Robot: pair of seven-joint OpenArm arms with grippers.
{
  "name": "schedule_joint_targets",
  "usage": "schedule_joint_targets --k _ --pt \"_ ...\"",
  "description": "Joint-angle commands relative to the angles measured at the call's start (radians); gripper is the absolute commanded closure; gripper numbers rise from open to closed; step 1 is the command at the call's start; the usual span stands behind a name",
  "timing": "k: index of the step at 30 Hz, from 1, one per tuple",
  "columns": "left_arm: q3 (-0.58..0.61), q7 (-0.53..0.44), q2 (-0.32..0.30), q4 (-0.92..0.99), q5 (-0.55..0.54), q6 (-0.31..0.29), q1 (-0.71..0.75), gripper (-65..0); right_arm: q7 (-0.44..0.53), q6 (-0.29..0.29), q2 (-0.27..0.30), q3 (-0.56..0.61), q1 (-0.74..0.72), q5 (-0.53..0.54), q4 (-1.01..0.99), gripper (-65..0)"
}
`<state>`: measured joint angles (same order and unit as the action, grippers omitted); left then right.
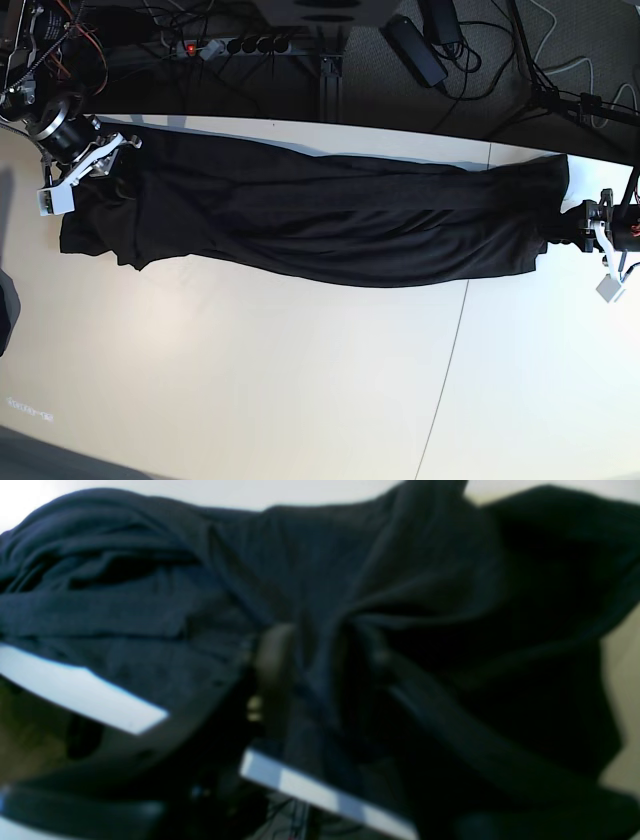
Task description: Fold the T-shirt properly
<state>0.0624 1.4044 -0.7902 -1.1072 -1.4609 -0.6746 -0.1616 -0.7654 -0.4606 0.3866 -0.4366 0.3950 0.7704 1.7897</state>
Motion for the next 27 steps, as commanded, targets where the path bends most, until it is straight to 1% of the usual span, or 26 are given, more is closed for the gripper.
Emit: schedule_joint_targets --k 1,6,8,11,12,13,15,16,19,20,22,24,27 --pt "-0.015 -0.020 -0.031 -0.013 -0.023 -0.023 -0.019 -26.5 0.019 -0.068 0.007 -0.009 -0.001 0.016 0.017 -24.3" --pt "-0.065 -0.025 -0.039 -0.013 -0.023 -0.023 -0.018 -26.5 0.016 -0.068 -0.014 -0.021 -0.001 0.024 0.042 -24.2" --pt "-0.087 -0.024 -0.044 -0.013 -0.023 -0.023 -0.018 -26.5 0.015 -0.068 -0.024 -0.037 -0.001 0.027 0.076 -24.2" --pt "-0.130 -0.028 -0.044 -0.013 -0.023 -0.023 -0.018 -26.5 0.012 -0.068 -0.024 -0.056 -0.002 0.043 0.142 -23.7" --pt "-0.143 -0.035 -0.045 -0.013 -0.023 -0.023 -0.018 -26.5 0.013 -0.068 -0.024 -0.057 -0.002 0.042 0.168 -21.3" --pt "-0.155 -0.043 -0.044 -0.013 -0.023 -0.023 -0.018 -26.5 0.014 -0.068 -0.024 -0.057 -0.002 0.042 0.190 -15.8" --pt "-0.174 -0.057 -0.043 -0.013 -0.023 -0.023 -0.018 -26.5 0.029 -0.068 -0.024 -0.057 -0.004 0.040 0.214 0.0" --pt "-0.180 -0.062 -0.044 -0.013 -0.023 -0.023 -0.018 -26.5 0.051 -0.068 -0.024 -0.057 -0.005 0.029 0.214 0.0" --pt "-0.182 -0.062 -0.044 -0.013 -0.023 -0.023 -0.017 -26.8 0.136 -0.068 -0.024 -0.055 -0.010 -0.052 0.206 0.0" --pt "-0.182 -0.063 -0.044 -0.013 -0.023 -0.023 -0.013 -27.7 0.150 -0.068 -0.024 -0.051 -0.017 -0.084 0.200 0.0" --pt "-0.182 -0.077 -0.044 -0.013 -0.023 -0.023 -0.001 -31.5 0.152 -0.068 -0.024 -0.046 -0.039 -0.132 0.173 0.0" --pt "-0.182 -0.103 -0.043 -0.013 -0.023 -0.023 0.018 -35.1 0.152 -0.067 -0.024 -0.045 -0.060 -0.137 0.120 0.0" --pt "-0.182 -0.153 -0.039 -0.013 0.006 -0.023 0.057 -36.1 0.151 -0.068 -0.023 -0.045 -0.091 -0.120 0.017 0.0"
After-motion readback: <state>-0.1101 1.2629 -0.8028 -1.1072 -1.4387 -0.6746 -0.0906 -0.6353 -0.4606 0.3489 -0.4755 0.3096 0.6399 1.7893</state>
